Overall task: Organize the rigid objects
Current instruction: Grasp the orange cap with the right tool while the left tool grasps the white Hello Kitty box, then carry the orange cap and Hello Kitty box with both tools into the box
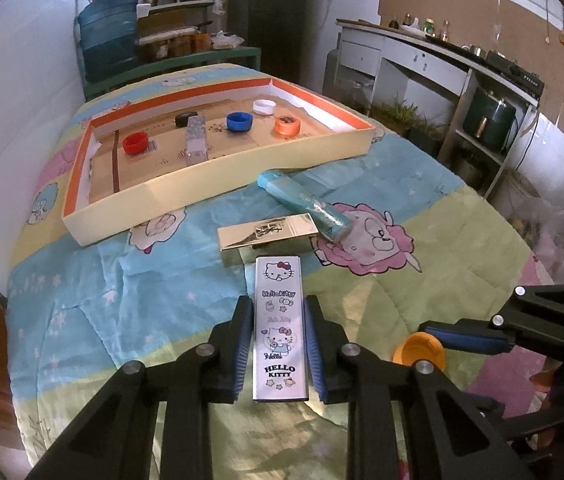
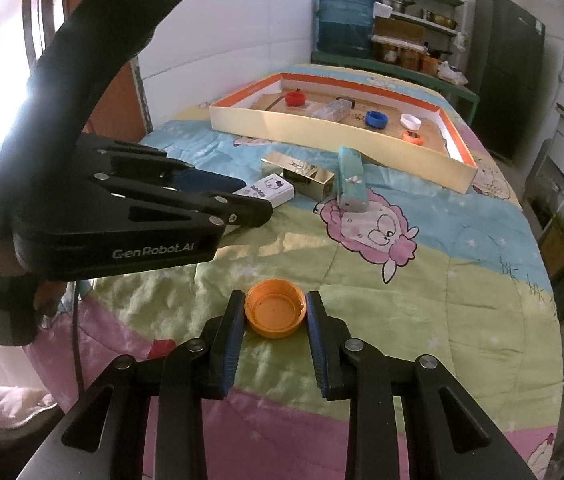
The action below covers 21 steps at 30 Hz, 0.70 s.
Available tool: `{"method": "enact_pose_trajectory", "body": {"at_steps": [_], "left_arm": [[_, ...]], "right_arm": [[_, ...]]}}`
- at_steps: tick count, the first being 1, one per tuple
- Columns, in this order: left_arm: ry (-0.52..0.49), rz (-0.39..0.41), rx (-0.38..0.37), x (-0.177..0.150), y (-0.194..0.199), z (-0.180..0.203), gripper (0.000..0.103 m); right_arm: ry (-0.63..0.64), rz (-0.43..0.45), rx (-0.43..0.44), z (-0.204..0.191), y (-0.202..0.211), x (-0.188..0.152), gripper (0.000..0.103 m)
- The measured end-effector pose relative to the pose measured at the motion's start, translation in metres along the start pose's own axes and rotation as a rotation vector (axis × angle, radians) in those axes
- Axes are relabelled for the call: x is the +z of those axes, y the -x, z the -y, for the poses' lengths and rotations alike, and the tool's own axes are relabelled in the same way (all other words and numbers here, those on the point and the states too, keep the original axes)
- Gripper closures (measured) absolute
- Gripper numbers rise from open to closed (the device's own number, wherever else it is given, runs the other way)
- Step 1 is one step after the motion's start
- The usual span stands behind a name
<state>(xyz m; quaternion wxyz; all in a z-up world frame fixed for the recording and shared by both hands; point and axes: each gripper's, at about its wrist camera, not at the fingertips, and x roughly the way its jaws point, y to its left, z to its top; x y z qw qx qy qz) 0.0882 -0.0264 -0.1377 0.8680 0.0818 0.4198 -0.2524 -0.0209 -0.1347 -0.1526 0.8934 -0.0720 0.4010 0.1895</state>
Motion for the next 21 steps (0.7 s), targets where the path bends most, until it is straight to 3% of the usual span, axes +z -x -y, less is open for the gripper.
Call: {"method": "enact_pose_trajectory", "body": {"at_steps": [8, 21], "left_arm": [[0.048, 0.043, -0.022, 0.000, 0.016, -0.003, 0.077], [0.113, 0.143, 0.015, 0.026, 0.044, -0.017, 0.077]], "right_arm": [[-0.010, 0.019, 0.000, 0.003, 0.006, 0.005, 0.072], [-0.038, 0.063, -0.030, 0.030, 0.012, 0.032, 0.072]]}}
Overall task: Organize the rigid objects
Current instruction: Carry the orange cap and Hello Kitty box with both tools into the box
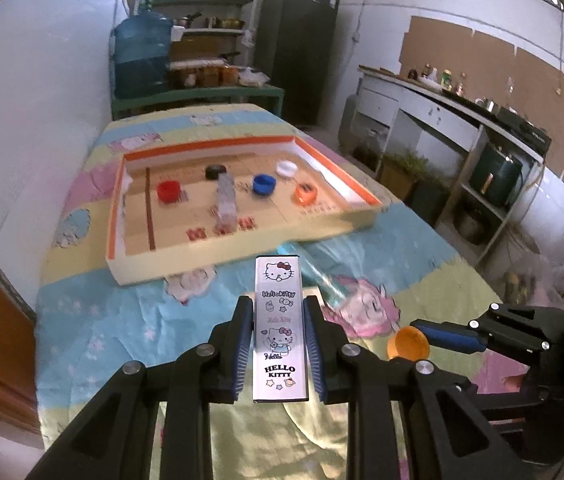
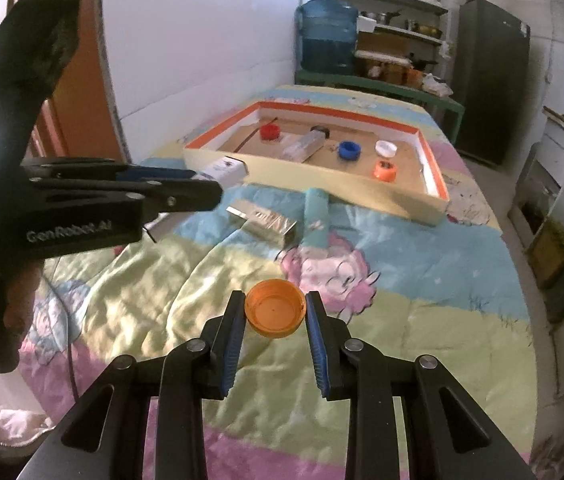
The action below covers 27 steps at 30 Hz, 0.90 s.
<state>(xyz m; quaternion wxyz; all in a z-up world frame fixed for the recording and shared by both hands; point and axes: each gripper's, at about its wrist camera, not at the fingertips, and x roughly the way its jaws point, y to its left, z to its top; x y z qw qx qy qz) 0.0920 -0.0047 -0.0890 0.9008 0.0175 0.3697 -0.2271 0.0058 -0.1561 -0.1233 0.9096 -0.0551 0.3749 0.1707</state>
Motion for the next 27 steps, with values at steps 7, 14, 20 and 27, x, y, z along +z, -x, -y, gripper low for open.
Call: {"method": "enact_pose_trajectory", "body": {"at_steps": [7, 14, 20, 27], "left_arm": [[0.037, 0.032, 0.022, 0.020, 0.004, -0.007, 0.077], [0.068, 0.051, 0.045, 0.036, 0.002, -0.014, 0.077], [0.090, 0.056, 0.056, 0.050, -0.005, -0.023, 0.077], [0.110, 0.057, 0.074, 0.064, -0.014, -0.031, 0.077]], "right_arm": [[0.001, 0.027, -0.010, 0.013, 0.002, 0.019, 0.072], [0.005, 0.046, -0.015, 0.024, -0.001, 0.041, 0.072], [0.015, 0.059, -0.018, 0.033, -0.006, 0.059, 0.072], [0.025, 0.066, -0.012, 0.040, -0.016, 0.078, 0.072]]}}
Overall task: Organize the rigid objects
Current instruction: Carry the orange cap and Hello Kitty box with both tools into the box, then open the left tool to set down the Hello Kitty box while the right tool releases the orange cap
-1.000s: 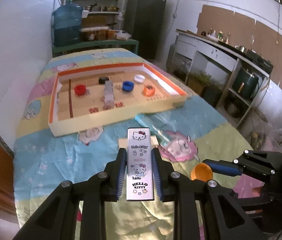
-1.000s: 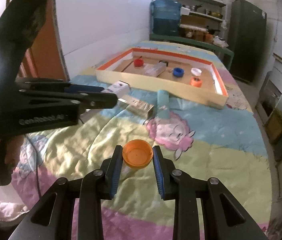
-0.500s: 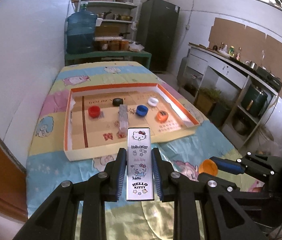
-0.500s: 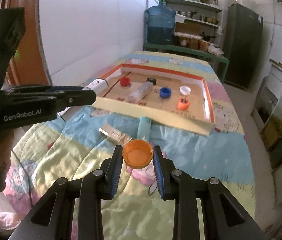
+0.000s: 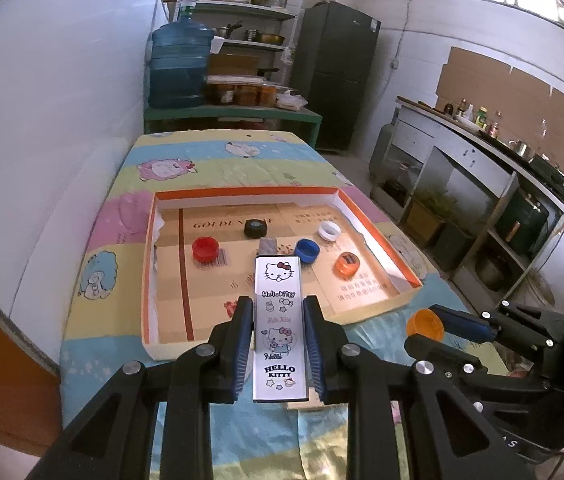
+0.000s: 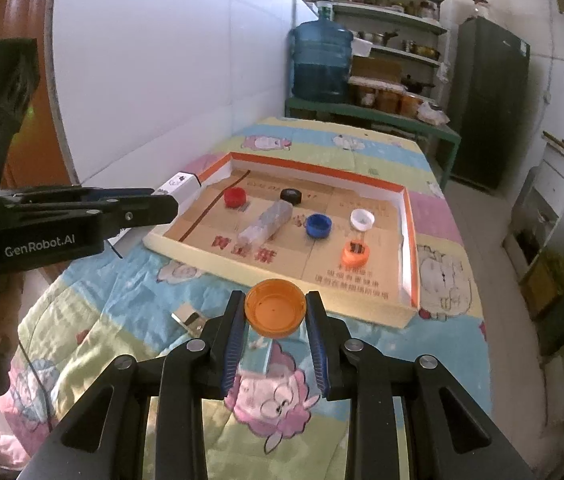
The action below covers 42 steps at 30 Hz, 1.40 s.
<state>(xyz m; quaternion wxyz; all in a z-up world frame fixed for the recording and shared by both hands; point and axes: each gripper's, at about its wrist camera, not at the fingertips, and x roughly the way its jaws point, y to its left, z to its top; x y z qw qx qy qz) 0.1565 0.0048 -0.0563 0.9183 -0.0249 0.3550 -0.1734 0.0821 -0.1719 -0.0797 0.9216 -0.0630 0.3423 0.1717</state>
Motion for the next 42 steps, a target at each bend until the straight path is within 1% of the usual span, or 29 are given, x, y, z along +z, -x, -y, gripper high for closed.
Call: {"method": "enact_pose_trajectory", "body": {"at_steps": [19, 23, 33, 42], "left_arm": [[0.059, -0.024, 0.045, 0.031, -0.045, -0.027, 0.077], [0.069, -0.037, 0.053, 0.033, -0.054, -0.033, 0.077], [0.077, -0.090, 0.064, 0.030, -0.081, -0.045, 0.077], [0.076, -0.141, 0.063, 0.025, -0.101, -0.048, 0.077]], "right_arm": [[-0.008, 0.012, 0.014, 0.024, -0.048, 0.045, 0.072], [-0.012, 0.009, 0.021, 0.029, -0.061, 0.052, 0.072], [-0.030, -0.042, 0.049, 0.037, -0.100, 0.058, 0.072], [-0.037, -0.093, 0.061, 0.040, -0.127, 0.055, 0.072]]}}
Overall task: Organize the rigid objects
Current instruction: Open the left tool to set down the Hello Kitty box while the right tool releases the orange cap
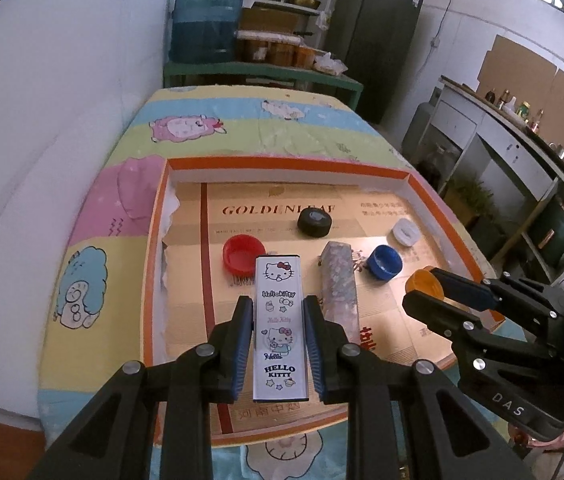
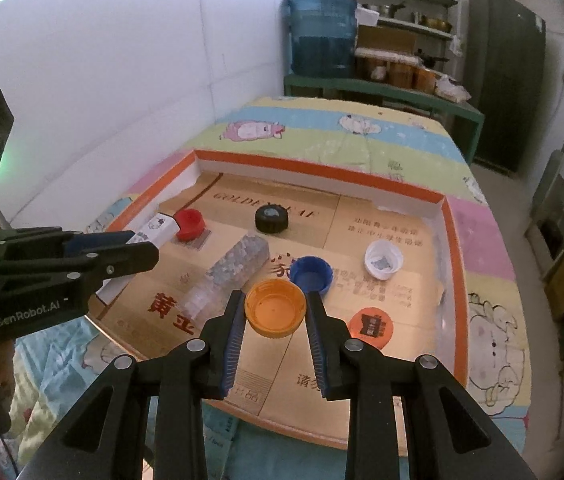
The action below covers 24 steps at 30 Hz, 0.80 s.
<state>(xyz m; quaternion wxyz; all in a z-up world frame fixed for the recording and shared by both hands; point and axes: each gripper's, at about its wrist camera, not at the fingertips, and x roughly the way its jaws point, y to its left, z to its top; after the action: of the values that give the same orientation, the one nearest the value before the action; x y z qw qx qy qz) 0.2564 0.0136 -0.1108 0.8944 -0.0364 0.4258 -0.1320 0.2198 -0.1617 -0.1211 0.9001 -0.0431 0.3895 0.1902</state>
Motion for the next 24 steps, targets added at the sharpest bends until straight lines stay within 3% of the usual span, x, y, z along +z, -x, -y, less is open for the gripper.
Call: {"method": "enact_pose_trajectory", "body": {"at_steps": [24], "left_arm": [[-0.052, -0.094, 0.026, -0.001, -0.031, 0.004, 0.077]], "right_arm": [[-0.002, -0.075, -0.001, 0.002, -0.025, -0.004, 0.072]]}}
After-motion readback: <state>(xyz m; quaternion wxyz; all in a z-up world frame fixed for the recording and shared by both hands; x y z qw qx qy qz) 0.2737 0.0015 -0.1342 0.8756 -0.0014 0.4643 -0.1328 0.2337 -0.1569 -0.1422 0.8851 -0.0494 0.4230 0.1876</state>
